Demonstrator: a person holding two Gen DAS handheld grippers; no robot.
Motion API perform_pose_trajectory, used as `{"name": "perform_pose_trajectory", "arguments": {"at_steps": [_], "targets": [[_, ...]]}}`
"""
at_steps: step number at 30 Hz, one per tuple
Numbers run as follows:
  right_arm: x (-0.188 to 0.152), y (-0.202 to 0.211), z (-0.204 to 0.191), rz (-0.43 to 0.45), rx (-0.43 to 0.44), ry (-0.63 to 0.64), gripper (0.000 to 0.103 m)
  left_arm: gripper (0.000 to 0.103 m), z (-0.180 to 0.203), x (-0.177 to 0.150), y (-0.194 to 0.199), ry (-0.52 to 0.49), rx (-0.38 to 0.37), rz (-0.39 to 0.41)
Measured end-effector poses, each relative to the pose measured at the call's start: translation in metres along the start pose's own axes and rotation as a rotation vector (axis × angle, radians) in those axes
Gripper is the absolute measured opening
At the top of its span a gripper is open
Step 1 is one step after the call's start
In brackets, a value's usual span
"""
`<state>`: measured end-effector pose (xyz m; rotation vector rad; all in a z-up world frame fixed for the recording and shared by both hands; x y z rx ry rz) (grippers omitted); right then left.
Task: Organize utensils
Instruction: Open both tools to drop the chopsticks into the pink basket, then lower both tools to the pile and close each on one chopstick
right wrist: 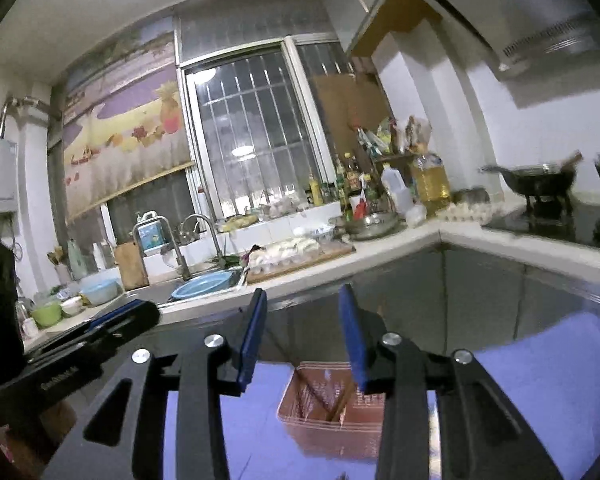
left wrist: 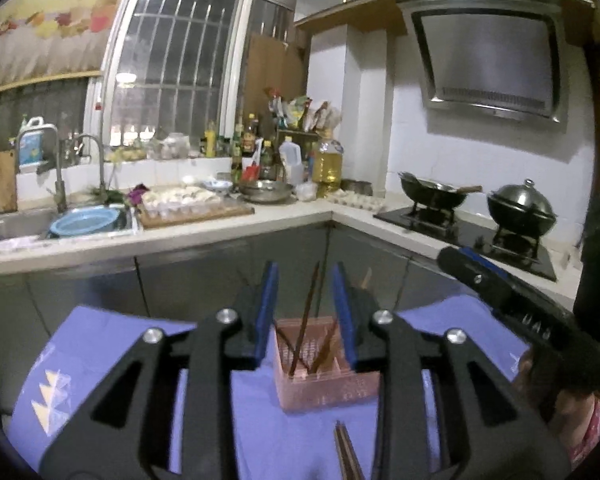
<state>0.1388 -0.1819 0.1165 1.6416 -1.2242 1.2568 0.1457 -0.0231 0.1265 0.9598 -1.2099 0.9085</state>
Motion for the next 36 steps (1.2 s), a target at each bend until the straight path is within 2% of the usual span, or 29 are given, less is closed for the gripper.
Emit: {"name": "perform_pose_trajectory", "arguments": {"at_steps": [2,4,6,8,9,10,12,18,22,25,28,30,33,36], "targets": [[-0.027,0.017,0.006,-0.063,-0.009,-0.035,0.037,0.035,-0.005,-0.028,0.019,0.006,-0.005,-0.034],[-0.079,0.034,0.013,-0.182,-0.036,-0.066,0.032,0.035,-0.010,-0.072,0.031,0.029,-0.022,-0.123],[-0.149,0.047,0.018,-0.361,-0.080,-0.052,0.025,0.035,-0.012,-0.124,0.038,0.054,-0.037,-0.247],[-0.202,0.057,0.020,-0.502,-0.097,-0.049,0.022,0.035,-0.012,-0.180,0.042,0.103,-0.060,-0.391],[-0.226,0.062,0.020,-0.571,-0.100,-0.058,0.021,0.035,-0.011,-0.197,0.043,0.121,-0.063,-0.438],[-0.243,0.065,0.020,-0.619,-0.103,-0.059,0.021,0.035,-0.009,-0.218,0.046,0.140,-0.070,-0.497],[-0.263,0.072,0.014,-0.672,-0.098,-0.055,0.021,0.035,-0.004,-0.242,0.051,0.165,-0.086,-0.558],[-0.282,0.073,-0.002,-0.729,-0.097,0.031,0.021,0.035,0.012,-0.267,0.062,0.151,-0.118,-0.613],[-0.282,0.075,0.003,-0.710,-0.143,0.123,0.021,0.035,0.018,-0.272,0.058,0.138,-0.117,-0.629],[-0.280,0.080,0.006,-0.715,-0.131,0.048,0.021,0.035,0.025,-0.275,0.053,0.129,-0.121,-0.641],[-0.284,0.080,0.002,-0.728,-0.107,0.067,0.021,0.035,0.028,-0.279,0.049,0.115,-0.122,-0.655],[-0.283,0.079,0.010,-0.714,-0.142,0.096,0.021,0.035,0.032,-0.282,0.044,0.094,-0.116,-0.665],[-0.278,0.078,0.032,-0.700,-0.193,0.038,0.021,0.035,0.038,-0.287,0.040,0.067,-0.115,-0.677],[-0.273,0.082,0.041,-0.689,-0.192,0.001,0.021,0.035,0.044,-0.292,0.036,0.052,-0.123,-0.689]]}}
Point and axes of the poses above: each gripper's, at about its wrist camera, not at the fingertips, and y roughly against the way its jaws point, z to its right, x to its top, the point moved 9 cm from there along -y, roughly the way its jaws point, and after that the axes turned 9 degrees about z, right-handed, at the moved point
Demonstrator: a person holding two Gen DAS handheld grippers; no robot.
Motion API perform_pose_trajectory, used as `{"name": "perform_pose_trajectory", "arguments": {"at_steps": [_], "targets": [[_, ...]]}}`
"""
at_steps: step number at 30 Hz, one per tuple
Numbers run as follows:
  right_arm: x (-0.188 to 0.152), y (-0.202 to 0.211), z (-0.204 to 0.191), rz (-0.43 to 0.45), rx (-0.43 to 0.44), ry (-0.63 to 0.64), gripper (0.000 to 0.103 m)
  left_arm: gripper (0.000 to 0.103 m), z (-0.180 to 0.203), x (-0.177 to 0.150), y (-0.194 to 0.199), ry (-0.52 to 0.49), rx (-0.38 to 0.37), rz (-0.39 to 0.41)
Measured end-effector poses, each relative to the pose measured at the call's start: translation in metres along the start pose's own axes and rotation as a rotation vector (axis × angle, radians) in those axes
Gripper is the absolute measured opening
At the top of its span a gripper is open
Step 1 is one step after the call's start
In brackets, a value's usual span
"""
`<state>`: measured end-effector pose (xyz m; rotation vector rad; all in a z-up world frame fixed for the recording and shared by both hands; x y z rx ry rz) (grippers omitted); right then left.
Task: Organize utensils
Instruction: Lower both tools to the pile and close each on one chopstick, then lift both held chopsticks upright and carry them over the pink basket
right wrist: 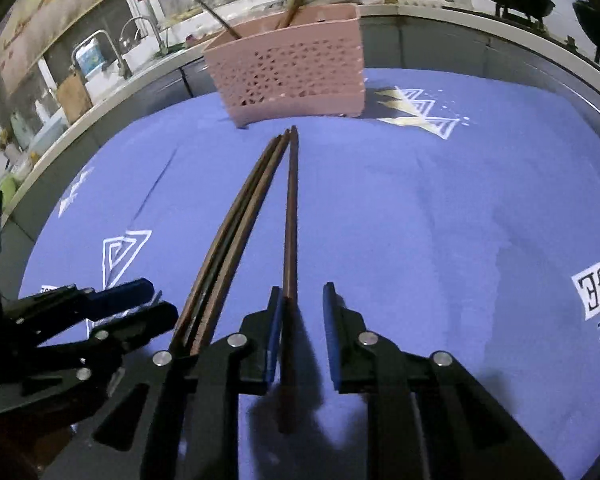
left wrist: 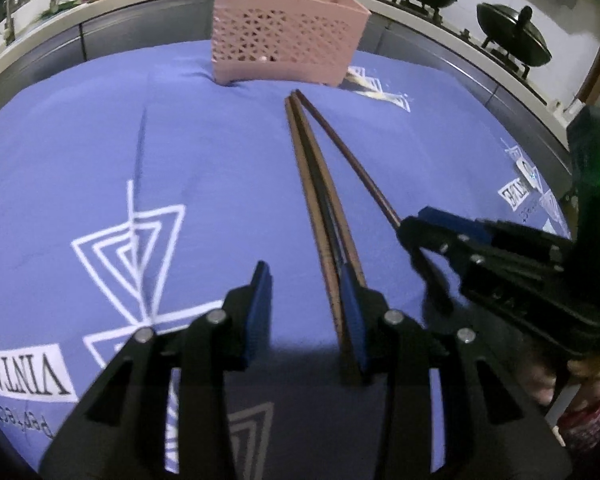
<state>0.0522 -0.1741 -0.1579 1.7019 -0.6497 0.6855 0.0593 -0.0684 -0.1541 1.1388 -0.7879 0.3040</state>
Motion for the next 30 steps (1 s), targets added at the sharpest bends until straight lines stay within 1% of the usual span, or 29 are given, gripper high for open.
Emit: {"name": "perform_pose_trajectory", "arguments": {"at_steps": [5,8,11,14,17,18,19,21,22,25,27,30], "targets": [[-0.003,0.000,-0.001,-0.001,0.021,-0.002,0.021,0.035,0.002,0.001,-0.006,-0.043,0.047,0.009],[-0.003,0.000,-0.006,0.006,0.022,0.025,0.021,0.035,0.001,0.002,-0.006,-0.059,0.079,0.017],[-0.002,-0.001,-0.012,0.013,0.026,0.047,0.021,0.035,-0.001,0.004,-0.007,-0.044,0.082,0.010],[-0.003,-0.003,-0.013,0.013,0.032,0.050,0.021,0.035,0.000,0.005,-0.010,-0.059,0.101,0.015],[-0.003,-0.004,-0.014,0.027,0.019,0.075,0.021,0.035,0.003,0.008,-0.014,-0.101,0.146,0.015],[-0.003,-0.004,-0.015,0.032,0.014,0.084,0.019,0.035,0.004,0.009,-0.017,-0.123,0.169,0.016],[-0.003,-0.004,-0.014,0.037,0.002,0.092,0.006,0.026,0.006,0.011,-0.019,-0.138,0.178,0.021],[-0.004,-0.004,-0.010,0.033,0.005,0.084,0.006,0.008,0.009,0.014,-0.021,-0.137,0.144,0.023],[-0.003,-0.003,-0.006,0.027,0.003,0.070,0.006,0.007,0.006,0.014,-0.020,-0.129,0.135,0.022],[-0.004,0.003,0.012,0.012,-0.014,0.039,0.006,0.006,-0.006,0.010,-0.014,-0.125,0.137,0.019],[-0.009,0.009,0.020,-0.010,-0.004,0.031,0.006,0.006,-0.018,0.000,-0.002,-0.104,0.131,0.009],[-0.023,0.023,0.025,-0.060,0.015,0.048,0.006,0.007,-0.029,-0.019,0.017,-0.103,0.115,-0.017]]}}
Point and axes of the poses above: each gripper's, at about its wrist camera, not at the fingertips, and y roughly against the way its jaws point, z to its right, x to its top, the point moved 9 cm from there along -y, roughly the way its jaws point, and after that the axes turned 9 degrees about z, right-handed, at the moved point
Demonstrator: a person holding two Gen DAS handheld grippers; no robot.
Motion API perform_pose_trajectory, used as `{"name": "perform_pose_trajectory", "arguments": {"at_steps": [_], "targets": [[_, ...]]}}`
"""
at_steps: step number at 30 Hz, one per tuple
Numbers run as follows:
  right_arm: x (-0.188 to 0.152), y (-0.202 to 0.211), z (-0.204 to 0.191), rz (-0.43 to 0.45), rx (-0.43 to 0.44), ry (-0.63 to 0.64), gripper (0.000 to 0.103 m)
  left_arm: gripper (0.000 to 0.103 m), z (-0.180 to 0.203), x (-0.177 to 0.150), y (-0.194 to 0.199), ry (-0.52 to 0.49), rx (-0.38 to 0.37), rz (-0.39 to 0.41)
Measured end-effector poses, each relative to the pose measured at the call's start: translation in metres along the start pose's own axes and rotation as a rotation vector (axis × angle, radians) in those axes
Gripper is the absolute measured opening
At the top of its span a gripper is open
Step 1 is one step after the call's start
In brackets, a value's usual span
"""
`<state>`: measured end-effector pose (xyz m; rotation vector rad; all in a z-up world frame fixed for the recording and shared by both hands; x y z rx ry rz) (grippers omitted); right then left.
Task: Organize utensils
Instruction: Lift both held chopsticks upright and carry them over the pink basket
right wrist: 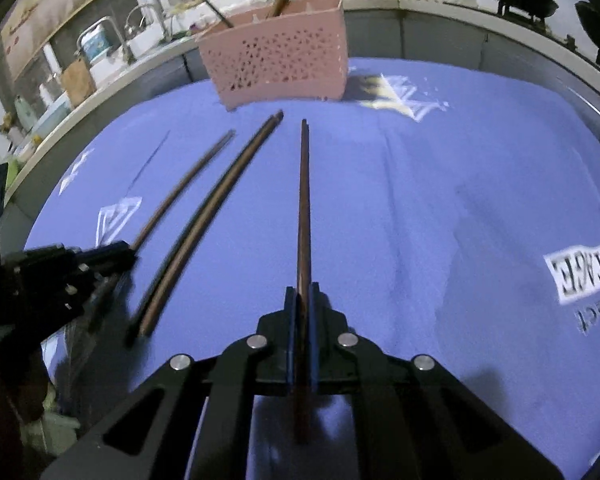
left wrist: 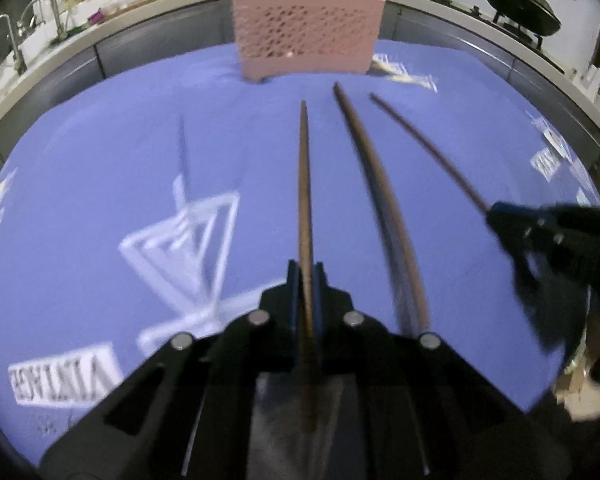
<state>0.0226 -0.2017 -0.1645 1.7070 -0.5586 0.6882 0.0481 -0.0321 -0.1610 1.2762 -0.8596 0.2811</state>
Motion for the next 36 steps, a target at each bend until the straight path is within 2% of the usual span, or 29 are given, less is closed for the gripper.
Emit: {"name": "perform_pose_trajectory", "arguments": {"at_steps": [3,6,7,9,14,15,18,22,23,26,27,30,33,36], "targets": [[-0.012,0.010,-0.001,-0.036,0.022,0.019,0.007,0.007,-0.007,-0.019,0.016,-0.006,-0.025,-0.020],[-0.005,0.005,-0.002,-0.053,0.030,0.024,0.008,0.011,-0.005,-0.016,0.013,-0.034,-0.034,-0.041],[0.001,0.000,-0.002,-0.056,0.029,0.025,0.008,0.018,-0.005,-0.011,0.009,-0.041,-0.028,-0.046],[0.020,-0.017,-0.004,-0.063,0.045,0.022,0.008,0.024,-0.002,0.003,-0.003,-0.053,-0.022,-0.048],[0.073,-0.065,-0.006,-0.081,0.089,-0.020,0.008,0.024,0.005,0.048,-0.043,-0.096,0.008,-0.022],[0.079,-0.071,-0.006,-0.089,0.095,-0.022,0.008,0.023,0.006,0.058,-0.051,-0.093,0.004,-0.024],[0.098,-0.089,-0.009,-0.103,0.105,-0.007,0.007,0.006,0.008,0.078,-0.067,-0.084,-0.015,-0.023],[0.108,-0.095,-0.008,-0.121,0.078,0.010,0.005,0.005,0.001,0.094,-0.064,-0.077,0.024,-0.001],[0.114,-0.087,-0.009,-0.091,0.083,0.012,0.005,0.005,0.000,0.099,-0.057,-0.068,0.019,0.022],[0.137,-0.050,-0.014,0.035,0.115,0.010,0.005,0.005,-0.011,0.129,-0.007,-0.031,-0.004,0.173],[0.148,-0.029,-0.017,0.106,0.132,0.011,0.005,0.005,-0.015,0.141,0.019,-0.016,-0.016,0.243],[0.171,0.028,-0.024,0.303,0.148,0.041,0.005,0.005,-0.019,0.158,0.070,0.002,-0.039,0.375],[0.181,0.073,-0.032,0.460,0.146,0.068,0.005,0.005,-0.025,0.162,0.107,0.017,-0.033,0.460],[0.182,0.099,-0.031,0.553,0.128,0.079,0.005,0.005,-0.030,0.157,0.124,0.038,-0.031,0.494]]}}
Point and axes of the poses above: each gripper's, at about its wrist camera, not at the fingertips, and y roughly against the way its jaws point, z to its right, x to its top, the point moved 9 cm from there along -y, roughly the way its jaws point, and after that the axes turned 9 degrees about z, right-handed, at the moved point
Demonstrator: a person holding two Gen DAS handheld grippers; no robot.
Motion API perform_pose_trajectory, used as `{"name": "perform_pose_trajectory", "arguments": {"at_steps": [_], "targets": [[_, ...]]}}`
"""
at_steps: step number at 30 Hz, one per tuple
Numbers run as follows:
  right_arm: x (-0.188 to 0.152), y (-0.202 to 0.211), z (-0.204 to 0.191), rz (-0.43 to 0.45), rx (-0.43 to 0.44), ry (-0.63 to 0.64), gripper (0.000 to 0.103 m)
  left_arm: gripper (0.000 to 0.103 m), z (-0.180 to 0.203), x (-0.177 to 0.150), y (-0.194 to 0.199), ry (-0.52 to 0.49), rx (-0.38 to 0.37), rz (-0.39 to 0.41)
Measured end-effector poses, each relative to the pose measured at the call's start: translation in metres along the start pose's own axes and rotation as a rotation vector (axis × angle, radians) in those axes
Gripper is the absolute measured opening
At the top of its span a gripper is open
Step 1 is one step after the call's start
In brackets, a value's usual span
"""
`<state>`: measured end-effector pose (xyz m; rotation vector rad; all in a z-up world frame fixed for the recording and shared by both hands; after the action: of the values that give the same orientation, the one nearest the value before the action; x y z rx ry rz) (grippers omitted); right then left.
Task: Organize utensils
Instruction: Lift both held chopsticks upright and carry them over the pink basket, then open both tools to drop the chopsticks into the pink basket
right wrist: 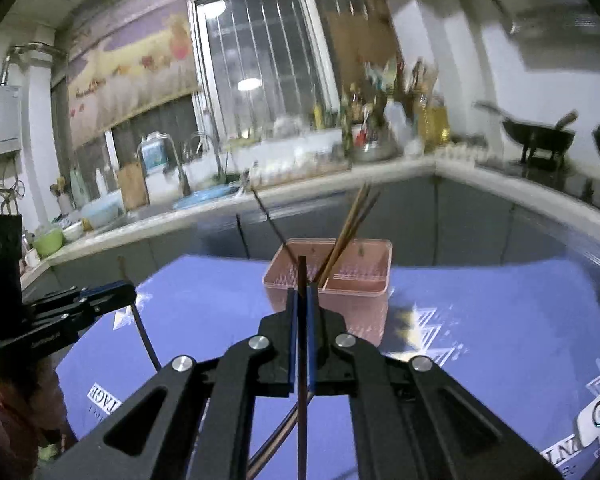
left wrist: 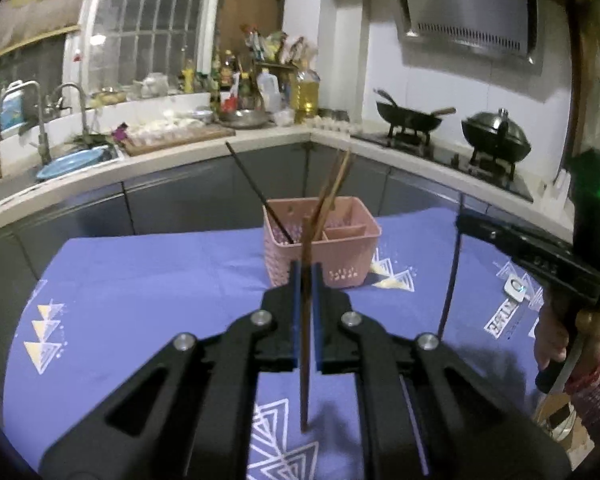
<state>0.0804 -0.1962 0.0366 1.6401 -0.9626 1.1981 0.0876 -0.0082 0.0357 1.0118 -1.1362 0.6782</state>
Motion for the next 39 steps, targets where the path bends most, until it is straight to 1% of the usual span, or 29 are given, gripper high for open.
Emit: {"name": "perform_pose_trajectory", "arguments": {"at_steps": [5,8,11,13,16,19,21,25,27,29,31,33,35,37,39], "targets": [[-0.002,0.006,0.004,0.027,-0.043,0.006,0.005,0.005,-0.002,0.000,0.005,-0.021,0.019,0.019],[0.000,0.000,0.009,0.016,-0.047,-0.015,0.005,0.005,0.000,-0.002,0.005,-0.028,0.019,0.016],[-0.001,-0.001,0.010,0.003,-0.063,0.001,0.005,0.005,-0.001,-0.002,0.002,-0.038,0.017,0.021],[-0.001,-0.003,0.011,-0.005,-0.058,-0.002,0.005,0.005,0.001,-0.002,0.001,-0.044,0.019,0.018],[0.000,-0.008,0.009,-0.022,-0.043,-0.021,0.005,0.005,0.002,0.003,-0.007,-0.040,0.014,-0.008],[0.007,-0.016,0.007,-0.034,-0.021,-0.029,0.005,0.005,0.000,0.023,-0.015,-0.037,0.021,0.007],[0.023,-0.023,0.004,-0.013,-0.008,-0.023,0.005,0.005,-0.002,0.045,-0.021,-0.017,0.007,0.030],[0.068,-0.044,0.000,0.048,0.019,-0.043,0.005,0.005,0.000,0.099,-0.038,-0.005,-0.002,0.096],[0.094,-0.058,-0.001,0.089,0.024,-0.054,0.005,0.005,0.000,0.130,-0.050,-0.003,0.010,0.142],[0.120,-0.072,-0.001,0.137,0.020,-0.069,0.005,0.005,-0.001,0.155,-0.061,0.013,0.017,0.179],[0.139,-0.085,0.002,0.178,0.015,-0.086,0.005,0.005,-0.003,0.173,-0.071,0.016,0.033,0.216],[0.151,-0.096,0.004,0.224,-0.001,-0.079,0.005,0.005,-0.005,0.182,-0.084,0.012,0.054,0.238],[0.153,-0.113,0.006,0.235,-0.014,-0.061,0.005,0.005,-0.007,0.182,-0.104,0.009,0.072,0.228],[0.147,-0.129,0.009,0.221,-0.014,-0.057,0.005,0.005,-0.012,0.177,-0.124,0.011,0.090,0.207],[0.134,-0.148,0.011,0.187,-0.009,-0.062,0.005,0.005,-0.017,0.166,-0.140,0.011,0.105,0.182]]}}
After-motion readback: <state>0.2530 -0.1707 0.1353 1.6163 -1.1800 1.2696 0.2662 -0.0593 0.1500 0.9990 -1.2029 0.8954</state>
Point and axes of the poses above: each gripper's, at about its wrist camera, not at the fingertips, and y roughly against the way its jaws point, z to its right, x to its top, the point moved 9 cm from there along -y, roughly the way its jaws point, and after that the axes turned 9 degrees about z, right-handed, at the moved point
